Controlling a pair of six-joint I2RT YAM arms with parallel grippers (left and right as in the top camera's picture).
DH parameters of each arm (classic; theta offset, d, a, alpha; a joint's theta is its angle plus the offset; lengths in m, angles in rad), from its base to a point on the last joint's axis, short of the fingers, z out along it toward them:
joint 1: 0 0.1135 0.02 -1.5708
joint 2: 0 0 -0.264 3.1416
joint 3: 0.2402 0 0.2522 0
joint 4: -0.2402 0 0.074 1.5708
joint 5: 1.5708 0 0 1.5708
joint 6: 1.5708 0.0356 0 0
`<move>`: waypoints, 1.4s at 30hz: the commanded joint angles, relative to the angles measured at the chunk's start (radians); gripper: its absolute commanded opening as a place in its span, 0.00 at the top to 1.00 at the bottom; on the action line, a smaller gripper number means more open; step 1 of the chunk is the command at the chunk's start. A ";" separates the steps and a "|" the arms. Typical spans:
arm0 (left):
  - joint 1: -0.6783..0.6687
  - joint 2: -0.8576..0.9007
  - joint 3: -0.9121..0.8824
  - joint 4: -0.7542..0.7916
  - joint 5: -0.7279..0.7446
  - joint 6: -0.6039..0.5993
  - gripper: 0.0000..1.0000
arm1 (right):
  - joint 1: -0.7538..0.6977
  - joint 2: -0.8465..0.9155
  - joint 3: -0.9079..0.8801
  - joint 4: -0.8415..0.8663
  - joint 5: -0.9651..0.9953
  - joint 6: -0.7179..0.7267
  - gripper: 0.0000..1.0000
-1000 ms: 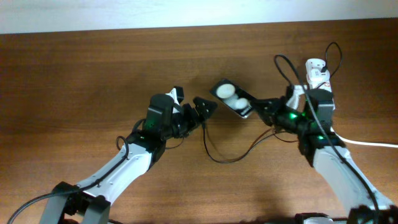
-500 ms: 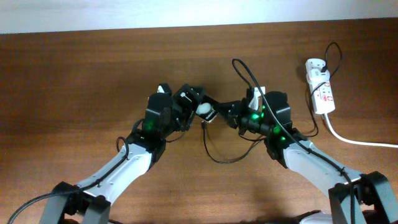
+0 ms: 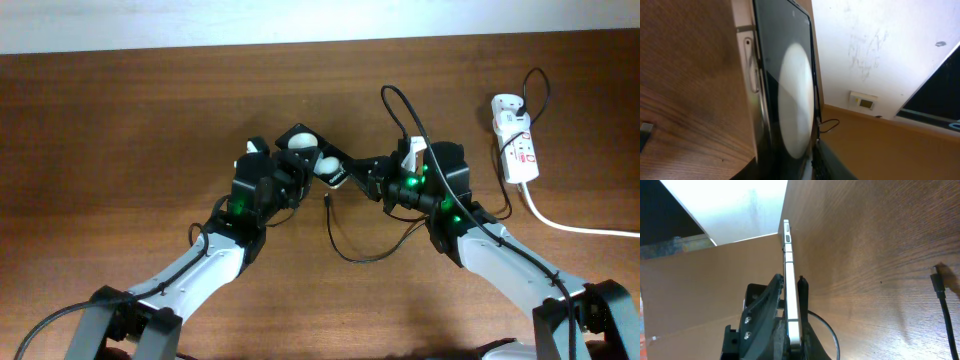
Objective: Plug charger to phone and switch on socket
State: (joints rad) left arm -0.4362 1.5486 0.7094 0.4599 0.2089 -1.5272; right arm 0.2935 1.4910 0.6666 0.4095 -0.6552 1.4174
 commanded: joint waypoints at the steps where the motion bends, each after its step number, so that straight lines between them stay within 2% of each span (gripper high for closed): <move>1: 0.001 -0.014 0.030 0.044 0.011 0.009 0.84 | 0.015 0.010 -0.020 -0.040 -0.082 -0.061 0.96; 4: 0.001 -0.014 0.030 0.044 0.011 0.009 1.00 | 0.015 0.010 -0.020 -0.039 -0.110 -0.135 0.96; 6: 0.003 -0.014 0.030 0.037 0.012 0.009 1.00 | 0.013 0.010 -0.020 -0.040 -0.126 -0.263 0.76; 7: 0.010 -0.014 0.030 0.021 0.016 0.009 1.00 | 0.012 0.009 -0.020 -0.039 -0.137 -0.328 0.56; 8: 0.022 -0.014 0.030 0.004 0.036 0.010 1.00 | 0.012 0.005 -0.020 -0.040 -0.139 -0.401 0.41; 9: 0.045 -0.014 0.030 -0.022 0.082 0.010 1.00 | 0.011 0.002 -0.020 -0.040 -0.139 -0.431 0.37; 10: 0.063 -0.014 0.030 -0.036 0.112 0.013 1.00 | 0.008 -0.004 -0.020 -0.049 -0.138 -0.464 0.36; 12: 0.132 -0.014 0.030 -0.043 0.222 0.092 1.00 | -0.015 -0.028 -0.020 -0.122 -0.134 -0.542 0.34; 15: 0.230 -0.014 0.030 -0.054 0.384 0.169 1.00 | -0.062 -0.104 -0.020 -0.282 -0.104 -0.681 0.31; 18: 0.278 0.000 0.030 -0.052 0.509 0.198 1.00 | -0.067 -0.220 -0.020 -0.484 0.025 -0.792 0.29; 21: 0.277 0.042 0.030 -0.028 0.559 0.197 1.00 | -0.066 -0.336 -0.020 -0.687 0.185 -0.848 0.27; 24: 0.277 0.120 0.030 0.025 0.629 0.106 1.00 | -0.066 -0.415 -0.020 -0.837 0.317 -0.890 0.26; 27: 0.277 0.180 0.030 0.026 0.660 0.002 1.00 | -0.065 -0.431 -0.020 -0.899 0.365 -0.917 0.26; 29: 0.278 0.192 0.030 0.026 0.674 -0.074 1.00 | -0.065 -0.429 -0.020 -0.945 0.410 -0.922 0.20; 31: 0.278 0.192 0.030 0.026 0.704 -0.173 1.00 | -0.065 -0.414 -0.021 -0.959 0.423 -0.939 0.08; 33: 0.278 0.192 0.030 0.026 0.721 -0.268 1.00 | -0.065 -0.388 -0.021 -0.974 0.428 -0.939 0.01; 39: 0.278 0.192 0.030 0.026 0.795 -0.445 1.00 | -0.065 -0.284 -0.021 -0.974 0.428 -0.939 0.01; 42: 0.278 0.192 0.030 0.026 0.813 -0.463 1.00 | -0.065 -0.238 -0.021 -0.974 0.428 -0.939 0.01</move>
State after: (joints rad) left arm -0.1612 1.7412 0.7181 0.4755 0.9695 -1.9450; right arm 0.2287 1.2236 0.6502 -0.5648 -0.2432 0.4904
